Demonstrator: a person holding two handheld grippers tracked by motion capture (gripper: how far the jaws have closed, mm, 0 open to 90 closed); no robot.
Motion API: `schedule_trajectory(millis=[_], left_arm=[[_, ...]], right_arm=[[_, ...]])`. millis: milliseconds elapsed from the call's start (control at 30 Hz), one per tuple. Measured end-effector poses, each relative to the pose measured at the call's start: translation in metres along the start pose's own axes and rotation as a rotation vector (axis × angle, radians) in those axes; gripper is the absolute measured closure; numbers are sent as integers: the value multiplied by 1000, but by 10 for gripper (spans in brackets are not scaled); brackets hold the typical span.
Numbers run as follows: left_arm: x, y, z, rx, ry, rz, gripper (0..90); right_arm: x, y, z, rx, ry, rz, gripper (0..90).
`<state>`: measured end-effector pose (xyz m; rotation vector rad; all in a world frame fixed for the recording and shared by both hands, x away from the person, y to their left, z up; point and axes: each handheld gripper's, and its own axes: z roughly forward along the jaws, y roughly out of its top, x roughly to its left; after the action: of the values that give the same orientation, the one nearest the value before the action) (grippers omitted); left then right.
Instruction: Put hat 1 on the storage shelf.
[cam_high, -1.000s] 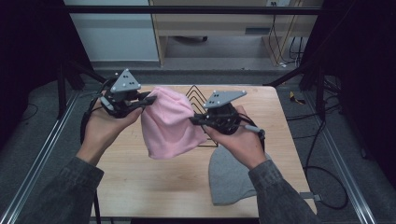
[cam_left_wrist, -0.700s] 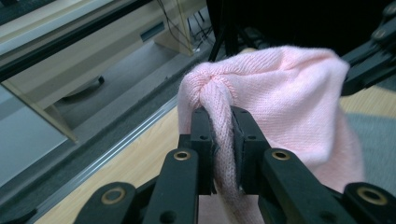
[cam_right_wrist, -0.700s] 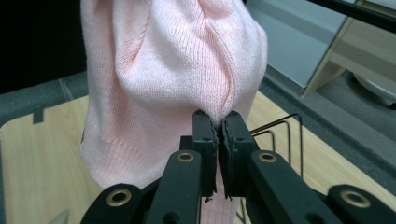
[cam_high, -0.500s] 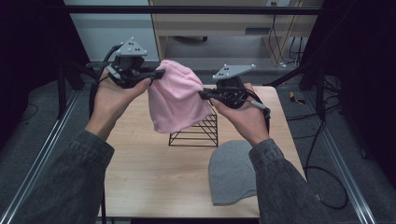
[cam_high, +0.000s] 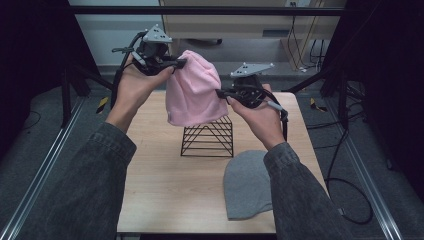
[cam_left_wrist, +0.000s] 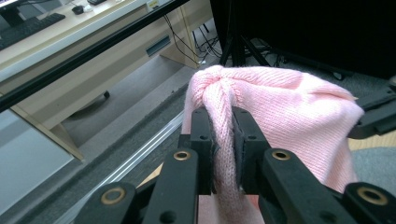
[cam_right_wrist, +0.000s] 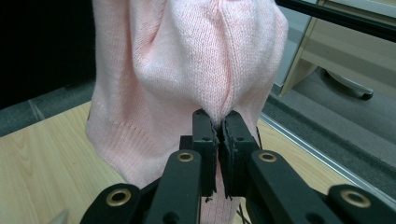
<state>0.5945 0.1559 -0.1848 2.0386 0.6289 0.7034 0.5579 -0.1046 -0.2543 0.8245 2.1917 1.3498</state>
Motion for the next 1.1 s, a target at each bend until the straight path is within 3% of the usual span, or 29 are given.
schedule_trajectory(millis=[233, 600, 1100], left_arm=[[1, -9, 14, -3, 13, 10, 803], [3, -16, 23, 9, 38, 21, 804], [-18, -31, 24, 6, -25, 20, 802]], right_arm=[[1, -10, 17, 20, -20, -18, 857], [1, -20, 34, 31, -29, -5, 856], [5, -45, 30, 64, -34, -25, 858]])
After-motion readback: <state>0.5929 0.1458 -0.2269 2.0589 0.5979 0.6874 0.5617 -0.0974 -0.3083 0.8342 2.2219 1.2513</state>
